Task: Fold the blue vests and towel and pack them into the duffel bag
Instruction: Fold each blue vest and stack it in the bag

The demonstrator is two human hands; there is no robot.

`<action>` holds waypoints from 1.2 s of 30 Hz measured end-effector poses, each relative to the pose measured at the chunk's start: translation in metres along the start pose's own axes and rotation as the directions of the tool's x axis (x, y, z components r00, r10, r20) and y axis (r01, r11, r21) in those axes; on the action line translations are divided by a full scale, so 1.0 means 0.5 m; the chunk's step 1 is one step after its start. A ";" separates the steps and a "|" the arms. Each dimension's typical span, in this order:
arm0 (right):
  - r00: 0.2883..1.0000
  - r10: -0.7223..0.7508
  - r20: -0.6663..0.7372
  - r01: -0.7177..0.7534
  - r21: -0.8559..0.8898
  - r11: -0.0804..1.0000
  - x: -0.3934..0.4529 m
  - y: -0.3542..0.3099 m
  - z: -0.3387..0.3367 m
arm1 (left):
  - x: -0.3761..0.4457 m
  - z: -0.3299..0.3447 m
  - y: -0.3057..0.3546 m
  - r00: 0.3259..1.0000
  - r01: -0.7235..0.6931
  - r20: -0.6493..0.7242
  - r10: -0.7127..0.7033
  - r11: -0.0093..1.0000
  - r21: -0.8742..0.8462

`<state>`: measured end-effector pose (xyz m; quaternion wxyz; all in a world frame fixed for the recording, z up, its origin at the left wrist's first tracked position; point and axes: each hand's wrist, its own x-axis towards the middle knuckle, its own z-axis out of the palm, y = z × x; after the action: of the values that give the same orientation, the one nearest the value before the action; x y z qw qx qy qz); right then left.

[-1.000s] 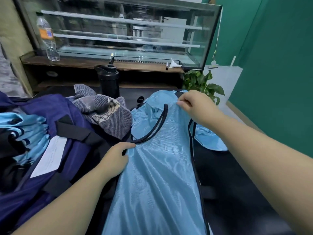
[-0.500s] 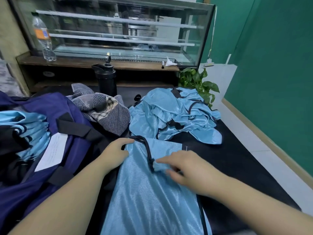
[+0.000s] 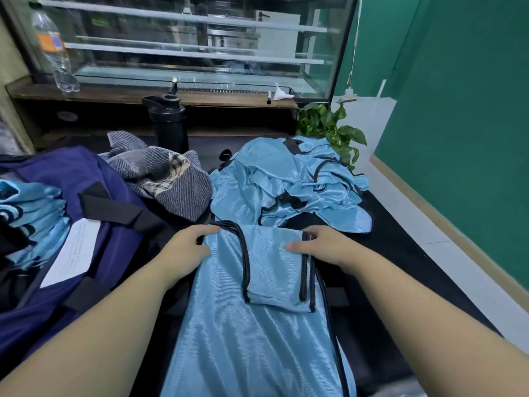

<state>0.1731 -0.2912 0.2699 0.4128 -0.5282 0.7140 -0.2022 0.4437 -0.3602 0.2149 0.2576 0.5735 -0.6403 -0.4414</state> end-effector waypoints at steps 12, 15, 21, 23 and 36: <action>0.986 -0.003 -0.167 0.025 0.130 0.991 -0.022 0.035 -0.006 | 0.008 -0.009 -0.008 1.000 0.006 0.001 -0.006 0.998 -0.055; 0.999 0.013 -0.049 -0.010 0.058 0.998 -0.062 0.079 -0.020 | 0.005 -0.007 -0.003 1.000 0.004 -0.013 -0.005 0.999 -0.032; 0.982 -0.023 0.189 0.029 -0.030 0.999 -0.119 0.098 -0.019 | -0.004 -0.004 0.005 1.000 -0.002 -0.019 0.003 1.000 0.028; 0.979 -0.049 0.200 0.065 -0.074 0.995 -0.127 0.095 -0.011 | -0.007 0.000 0.010 0.999 -0.019 -0.029 0.020 0.998 0.053; 0.999 -0.033 -0.039 0.036 0.071 0.997 -0.142 0.091 -0.001 | -0.005 0.001 0.009 0.998 -0.041 -0.040 0.044 0.995 0.090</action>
<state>0.1534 -0.2093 0.2640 0.4146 -0.5213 0.7046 -0.2446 0.4418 -0.3577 0.2191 0.2544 0.5797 -0.6658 -0.3949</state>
